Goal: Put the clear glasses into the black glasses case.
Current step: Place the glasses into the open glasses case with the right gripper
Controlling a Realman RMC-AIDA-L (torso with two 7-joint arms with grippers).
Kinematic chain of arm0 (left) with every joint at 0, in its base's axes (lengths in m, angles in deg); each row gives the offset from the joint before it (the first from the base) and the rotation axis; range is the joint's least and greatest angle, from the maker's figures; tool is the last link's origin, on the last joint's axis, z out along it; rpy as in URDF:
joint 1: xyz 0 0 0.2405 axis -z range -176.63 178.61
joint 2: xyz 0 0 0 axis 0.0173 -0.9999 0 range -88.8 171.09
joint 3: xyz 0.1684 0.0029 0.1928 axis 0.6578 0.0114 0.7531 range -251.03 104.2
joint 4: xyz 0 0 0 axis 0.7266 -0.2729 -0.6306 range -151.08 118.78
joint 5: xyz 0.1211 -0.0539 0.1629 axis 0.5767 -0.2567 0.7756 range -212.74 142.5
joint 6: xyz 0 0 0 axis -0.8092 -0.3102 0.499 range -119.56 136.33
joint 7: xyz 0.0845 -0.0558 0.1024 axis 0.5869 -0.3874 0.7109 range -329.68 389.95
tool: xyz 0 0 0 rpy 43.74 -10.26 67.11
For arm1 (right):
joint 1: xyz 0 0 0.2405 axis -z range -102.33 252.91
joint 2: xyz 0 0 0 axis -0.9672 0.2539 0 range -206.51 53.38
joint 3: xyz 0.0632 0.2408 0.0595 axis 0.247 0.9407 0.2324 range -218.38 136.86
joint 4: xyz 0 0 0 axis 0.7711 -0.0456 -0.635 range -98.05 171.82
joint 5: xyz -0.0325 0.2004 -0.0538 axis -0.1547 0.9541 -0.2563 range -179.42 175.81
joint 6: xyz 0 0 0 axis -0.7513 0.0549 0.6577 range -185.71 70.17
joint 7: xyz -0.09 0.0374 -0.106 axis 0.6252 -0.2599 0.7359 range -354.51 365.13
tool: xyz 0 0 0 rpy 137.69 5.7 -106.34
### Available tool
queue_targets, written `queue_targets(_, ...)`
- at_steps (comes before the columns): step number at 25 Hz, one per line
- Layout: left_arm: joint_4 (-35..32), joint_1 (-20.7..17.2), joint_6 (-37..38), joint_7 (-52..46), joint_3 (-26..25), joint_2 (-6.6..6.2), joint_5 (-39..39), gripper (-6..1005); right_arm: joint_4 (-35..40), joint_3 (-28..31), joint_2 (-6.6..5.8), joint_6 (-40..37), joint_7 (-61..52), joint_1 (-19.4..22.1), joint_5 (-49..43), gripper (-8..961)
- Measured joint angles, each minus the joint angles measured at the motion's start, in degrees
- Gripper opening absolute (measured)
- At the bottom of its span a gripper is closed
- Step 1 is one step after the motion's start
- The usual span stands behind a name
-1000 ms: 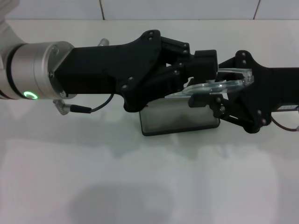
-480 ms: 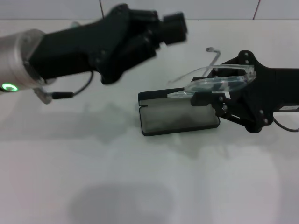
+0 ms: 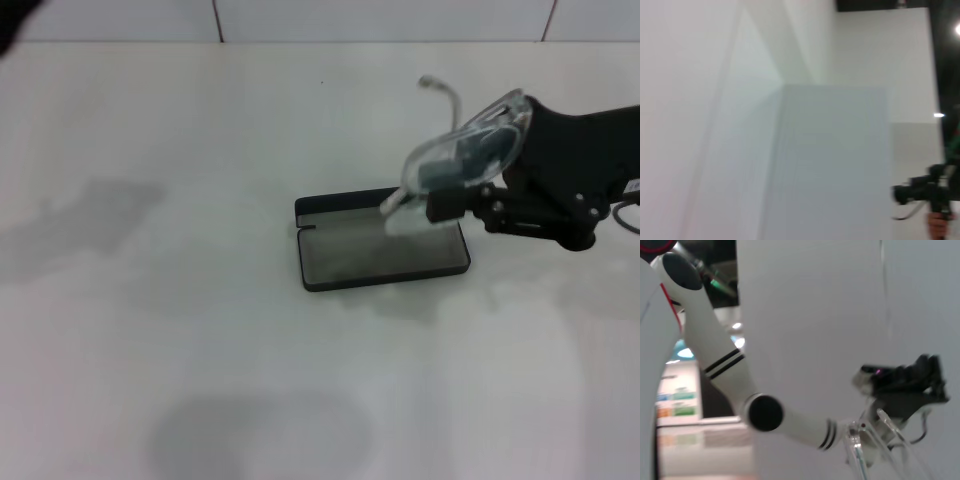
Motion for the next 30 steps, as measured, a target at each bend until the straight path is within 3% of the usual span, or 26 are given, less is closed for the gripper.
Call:
queue_targets(2, -0.6, -2.9, -0.5, -0.8, -2.8, -1.71, 0.3, 69, -0.2, 0.0, -0.85, -0.3, -3.6, -2.9, -4.0, 118)
queue_targets(7, -4.9, -7.4, -4.2, -1.9, -3.3, -2.21, 2.1, 69, -0.8, 0.0, -0.94, -0.2, -10.9, -10.8, -17.4, 118)
queue_targets(9, -5.8, -8.0, -5.1, -1.8, -3.3, -2.11, 4.3, 70, -1.2, 0.0, -0.17, -0.2, -13.6, -13.6, -22.7, 118)
queue_targets(11, -6.1, -8.1, -5.3, -1.5, -3.3, -2.06, 6.1, 70, -2.8, 0.0, 1.53, -0.1, -16.7, -16.7, -27.7, 118)
queue_targets(12, -6.1, -8.2, -5.5, -1.2, -3.3, -2.03, 6.7, 70, -4.8, 0.0, 3.06, -0.1, -18.6, -19.0, -30.9, 118)
queue_targets(15, -6.1, -8.5, -6.5, 0.3, -3.4, -1.67, 8.0, 70, -7.1, 0.1, 4.85, 1.4, -21.9, -22.9, -35.9, 118)
queue_targets(23, -5.5, -10.4, -10.0, 2.8, -3.4, -0.67, 8.9, 70, -5.4, 0.1, 4.98, 8.3, -31.9, -30.9, -46.4, 118)
queue_targets(30, -5.3, -11.3, -12.1, 3.7, -3.4, -0.18, 10.4, 70, 10.3, 0.2, 5.06, 21.8, -47.3, -36.1, -62.2, 118)
